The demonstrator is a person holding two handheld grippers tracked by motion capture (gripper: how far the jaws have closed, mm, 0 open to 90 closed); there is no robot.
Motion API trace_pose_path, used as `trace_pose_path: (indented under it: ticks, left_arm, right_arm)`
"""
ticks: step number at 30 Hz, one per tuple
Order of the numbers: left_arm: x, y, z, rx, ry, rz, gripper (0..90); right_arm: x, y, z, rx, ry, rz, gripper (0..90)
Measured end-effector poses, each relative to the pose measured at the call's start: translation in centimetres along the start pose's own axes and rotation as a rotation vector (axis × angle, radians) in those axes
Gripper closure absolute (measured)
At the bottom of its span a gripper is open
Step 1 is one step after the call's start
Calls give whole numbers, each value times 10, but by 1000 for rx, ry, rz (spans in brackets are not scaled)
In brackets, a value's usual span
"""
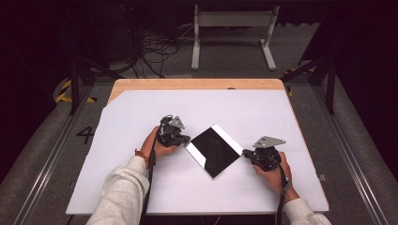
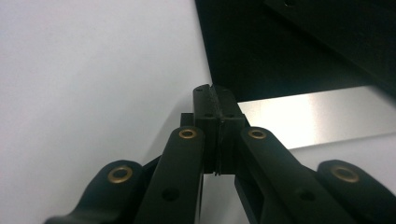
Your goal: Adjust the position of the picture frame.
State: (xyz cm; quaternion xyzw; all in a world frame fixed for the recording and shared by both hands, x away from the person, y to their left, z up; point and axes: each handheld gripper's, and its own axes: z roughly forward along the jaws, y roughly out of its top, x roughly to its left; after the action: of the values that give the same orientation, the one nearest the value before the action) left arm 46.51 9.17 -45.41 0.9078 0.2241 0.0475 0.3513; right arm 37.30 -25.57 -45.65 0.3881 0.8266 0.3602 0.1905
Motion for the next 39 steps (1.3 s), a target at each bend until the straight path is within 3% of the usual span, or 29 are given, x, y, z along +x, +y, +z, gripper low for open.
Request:
trace_pose_path:
  ticks: [8,14,19,21,24,25,26,27,29,30,33,36,39]
  left_arm:
    - [-10,-13,-10,12,-31,21,899]
    - [-25,-21,-17,19,-17,65,899]
    - [-33,-25,-20,25,-29,67,899]
    - [-38,-26,-21,28,-39,67,899]
    - [-46,-25,-25,30,-29,97,899]
    - [-48,-25,-26,20,-59,91,898]
    - [-52,-26,-24,13,-145,87,879]
    - [-58,-25,-21,0,-139,112,869]
    - [-74,-19,-19,27,-60,193,867]
    - [-80,-16,-20,14,-77,206,849]
    - [-79,-16,-23,1,-47,198,854]
    - [-70,-23,-30,-28,-24,151,854]
    - [-61,-27,-36,-51,8,119,856]
  right_arm:
    - [-6,11,12,-2,-10,1,900]
    - [-8,19,23,-14,-11,-12,900]
    - [-6,22,26,-18,-9,-20,900]
    - [-5,22,26,-41,19,-19,900]
    - [2,25,26,-31,4,-52,900]
    - [2,25,26,-32,23,-50,900]
    - [3,25,26,-31,20,-48,900]
    - [3,25,26,-25,17,-50,900]
    - [4,24,26,-17,11,-57,900]
    - [3,22,26,-14,11,-57,900]
    - [4,21,26,-19,9,-50,900]
    - [7,21,26,-17,-3,-60,900]
    - [11,18,23,-16,20,-78,900]
